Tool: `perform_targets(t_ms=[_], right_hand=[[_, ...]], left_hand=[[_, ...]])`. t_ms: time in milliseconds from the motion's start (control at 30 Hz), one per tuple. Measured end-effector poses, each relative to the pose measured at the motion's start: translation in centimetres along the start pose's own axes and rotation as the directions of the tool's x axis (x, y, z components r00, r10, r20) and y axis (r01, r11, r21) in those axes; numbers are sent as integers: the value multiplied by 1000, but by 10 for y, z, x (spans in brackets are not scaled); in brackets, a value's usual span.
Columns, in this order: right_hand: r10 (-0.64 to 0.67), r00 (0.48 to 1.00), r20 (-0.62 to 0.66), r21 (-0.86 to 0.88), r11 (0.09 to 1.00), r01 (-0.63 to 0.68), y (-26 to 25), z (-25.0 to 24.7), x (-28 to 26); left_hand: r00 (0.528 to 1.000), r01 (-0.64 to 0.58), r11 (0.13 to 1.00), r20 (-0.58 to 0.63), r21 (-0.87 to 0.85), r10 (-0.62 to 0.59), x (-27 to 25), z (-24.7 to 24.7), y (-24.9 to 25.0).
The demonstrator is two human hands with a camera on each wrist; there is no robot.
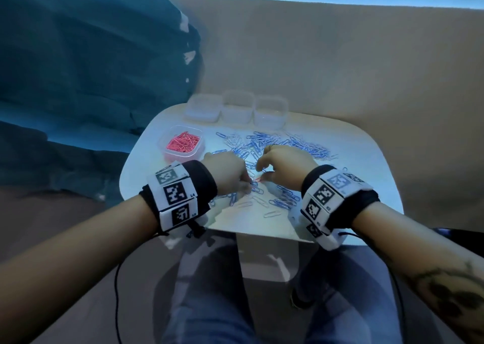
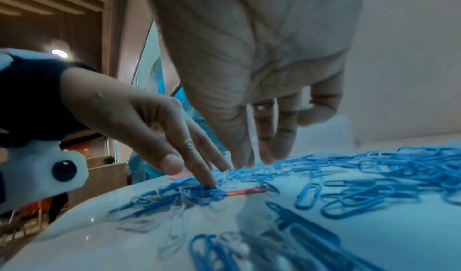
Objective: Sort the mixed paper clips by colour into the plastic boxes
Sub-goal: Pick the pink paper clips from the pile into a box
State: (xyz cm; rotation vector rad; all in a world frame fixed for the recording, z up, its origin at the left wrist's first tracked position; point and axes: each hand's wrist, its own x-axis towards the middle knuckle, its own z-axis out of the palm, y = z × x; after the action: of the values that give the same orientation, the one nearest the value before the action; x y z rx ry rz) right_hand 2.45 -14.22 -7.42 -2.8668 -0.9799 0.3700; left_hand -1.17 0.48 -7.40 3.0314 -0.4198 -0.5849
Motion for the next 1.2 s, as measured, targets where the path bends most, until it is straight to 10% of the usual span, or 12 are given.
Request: perform_targets(t_ms=[167,300,433,567,667,800,900,1000,1100,1200], right_hand=[[21,999,45,-17,1000,-20,0,4,11],[39,985,166,151,986,-64,7,5,16],[93,996,-5,417,905,-82,11,-5,17],[68,978,-198,752,651,107,-17,-18,13],[14,971,-237,712,683,164,-43,-12,12],[105,940,-326,738,650,183,-60,-9,30],[88,930,-356,669,719,188,-82,-18,66],[-3,938,-347,526,827,197,-104,-26,100],[-88,977,-196,281,949,142,-115,-27,117],[-48,982,-185,278,956,99,-107,-29,120]], left_hand=[[1000,-5,997,-24,-74,4,-3,1,-11],[935,-37,859,-322,-511,-151,-7,4,-16],[767,-279,166,-323,-946,-554,-7,15,-5],[860,-367,-569,-37,-736,-508,-4,19,13],[927,-334,-822,-4,-462,-374,-6,20,21],[840,-468,-673,-52,-572,-540,-16,14,14],[593,-496,-233,-130,-836,-795,-29,17,-13],[408,-202,204,-271,-958,-872,-42,26,-54],[501,165,433,-303,-886,-811,-47,25,-80],[648,232,479,-233,-847,-725,-39,17,-93]])
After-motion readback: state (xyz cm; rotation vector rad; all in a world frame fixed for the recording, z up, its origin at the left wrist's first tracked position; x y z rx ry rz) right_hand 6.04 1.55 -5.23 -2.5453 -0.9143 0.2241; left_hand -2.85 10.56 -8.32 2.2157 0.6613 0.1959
